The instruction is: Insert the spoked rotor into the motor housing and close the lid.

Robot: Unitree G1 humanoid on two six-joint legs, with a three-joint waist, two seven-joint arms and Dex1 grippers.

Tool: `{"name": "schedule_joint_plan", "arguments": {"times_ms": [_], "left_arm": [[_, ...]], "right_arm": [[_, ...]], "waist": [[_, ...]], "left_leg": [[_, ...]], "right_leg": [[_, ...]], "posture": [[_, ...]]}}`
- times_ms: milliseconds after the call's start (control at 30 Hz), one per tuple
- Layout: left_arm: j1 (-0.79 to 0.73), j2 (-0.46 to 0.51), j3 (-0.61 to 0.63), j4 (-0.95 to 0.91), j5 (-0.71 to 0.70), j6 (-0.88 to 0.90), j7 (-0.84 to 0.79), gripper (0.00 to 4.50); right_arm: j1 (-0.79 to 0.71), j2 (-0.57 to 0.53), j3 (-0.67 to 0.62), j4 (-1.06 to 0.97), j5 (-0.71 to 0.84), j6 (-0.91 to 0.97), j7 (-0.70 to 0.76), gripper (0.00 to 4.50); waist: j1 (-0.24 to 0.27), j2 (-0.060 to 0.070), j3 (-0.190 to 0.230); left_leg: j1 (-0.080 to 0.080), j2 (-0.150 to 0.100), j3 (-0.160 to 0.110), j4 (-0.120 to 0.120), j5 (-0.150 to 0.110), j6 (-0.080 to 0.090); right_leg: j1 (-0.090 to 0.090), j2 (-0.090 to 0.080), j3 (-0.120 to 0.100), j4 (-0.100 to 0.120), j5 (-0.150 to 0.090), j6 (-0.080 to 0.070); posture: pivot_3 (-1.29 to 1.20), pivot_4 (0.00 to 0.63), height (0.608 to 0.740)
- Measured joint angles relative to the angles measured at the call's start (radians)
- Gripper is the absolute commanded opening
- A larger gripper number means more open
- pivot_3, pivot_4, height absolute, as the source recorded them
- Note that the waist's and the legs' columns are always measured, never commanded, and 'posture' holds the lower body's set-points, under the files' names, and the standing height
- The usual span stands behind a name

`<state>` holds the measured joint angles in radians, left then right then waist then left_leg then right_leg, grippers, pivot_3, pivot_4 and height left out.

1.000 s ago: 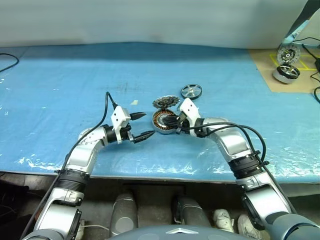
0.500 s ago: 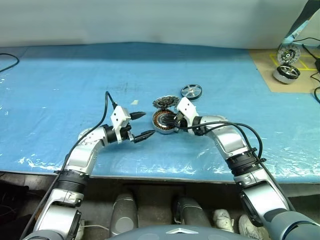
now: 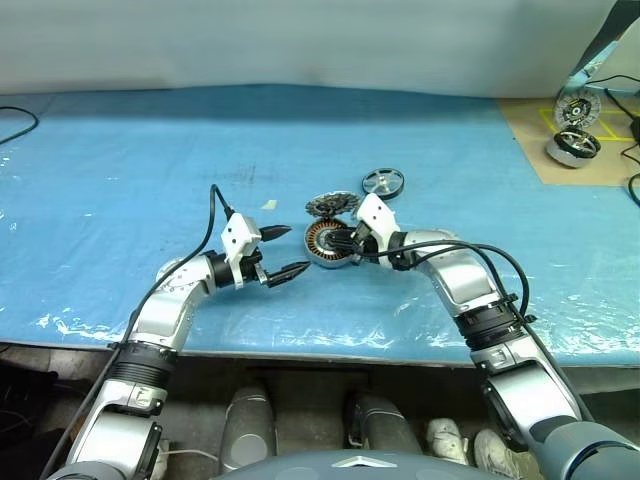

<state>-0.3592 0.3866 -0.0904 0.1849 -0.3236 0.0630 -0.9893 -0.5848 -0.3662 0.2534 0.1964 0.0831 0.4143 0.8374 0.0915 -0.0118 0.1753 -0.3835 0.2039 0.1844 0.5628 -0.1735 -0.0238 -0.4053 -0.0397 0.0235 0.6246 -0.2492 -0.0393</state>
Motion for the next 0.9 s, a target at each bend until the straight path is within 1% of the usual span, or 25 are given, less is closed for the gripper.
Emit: {"name": "schedule_joint_plan", "arguments": {"times_ms": [400,433,500,533,633,900], "left_arm": [[-0.001,0.0,0.0,-0.001,0.0,0.01,0.0,4.5],[-0.001,0.0,0.0,-0.001,0.0,0.011,0.0,4.5],[-0.001,0.0,0.0,-0.001,0.0,0.011,0.0,4.5],[-0.001,0.0,0.0,-0.001,0.0,0.011,0.0,4.5],[-0.001,0.0,0.0,-0.001,0.0,0.011,0.0,4.5],[-0.002,0.0,0.0,-0.001,0.001,0.011,0.0,4.5]], "right_arm": [[0.002,0.005,0.005,0.002,-0.014,-0.018,-0.01,0.58],[0.002,0.005,0.006,0.003,-0.016,-0.022,-0.01,1.32],[0.004,0.002,0.007,0.006,-0.02,-0.033,-0.005,1.92],[0.004,-0.001,0.007,0.006,-0.021,-0.037,-0.001,2.33],[0.005,-0.012,0.005,0.005,-0.021,-0.033,0.012,3.33],[0.005,0.009,-0.014,0.002,0.008,0.008,0.022,3.33]], "waist": [[0.0,0.0,0.0],[0.0,0.0,0.0],[0.0,0.0,0.0],[0.0,0.0,0.0],[0.0,0.0,0.0],[0.0,0.0,0.0]], "left_leg": [[0.0,0.0,0.0,0.0,0.0,0.0],[0.0,0.0,0.0,0.0,0.0,0.0],[0.0,0.0,0.0,0.0,0.0,0.0],[0.0,0.0,0.0,0.0,0.0,0.0],[0.001,0.0,0.0,0.0,0.0,0.0],[0.001,0.0,0.0,0.0,0.0,0.0]], "right_leg": [[0.0,0.0,0.0,0.0,0.0,0.0],[0.0,0.0,0.0,0.0,0.0,0.0],[0.0,0.0,0.0,0.0,0.0,0.0],[0.0,0.0,0.0,0.0,0.0,0.0],[0.0,0.0,0.0,0.0,0.0,0.0],[0.001,0.0,0.0,0.0,0.0,0.0]], "posture": [[0.0,0.15,0.74],[0.0,0.15,0.74],[0.0,0.15,0.74],[0.0,0.15,0.74],[0.0,0.15,0.74],[0.0,0.15,0.74]]}}
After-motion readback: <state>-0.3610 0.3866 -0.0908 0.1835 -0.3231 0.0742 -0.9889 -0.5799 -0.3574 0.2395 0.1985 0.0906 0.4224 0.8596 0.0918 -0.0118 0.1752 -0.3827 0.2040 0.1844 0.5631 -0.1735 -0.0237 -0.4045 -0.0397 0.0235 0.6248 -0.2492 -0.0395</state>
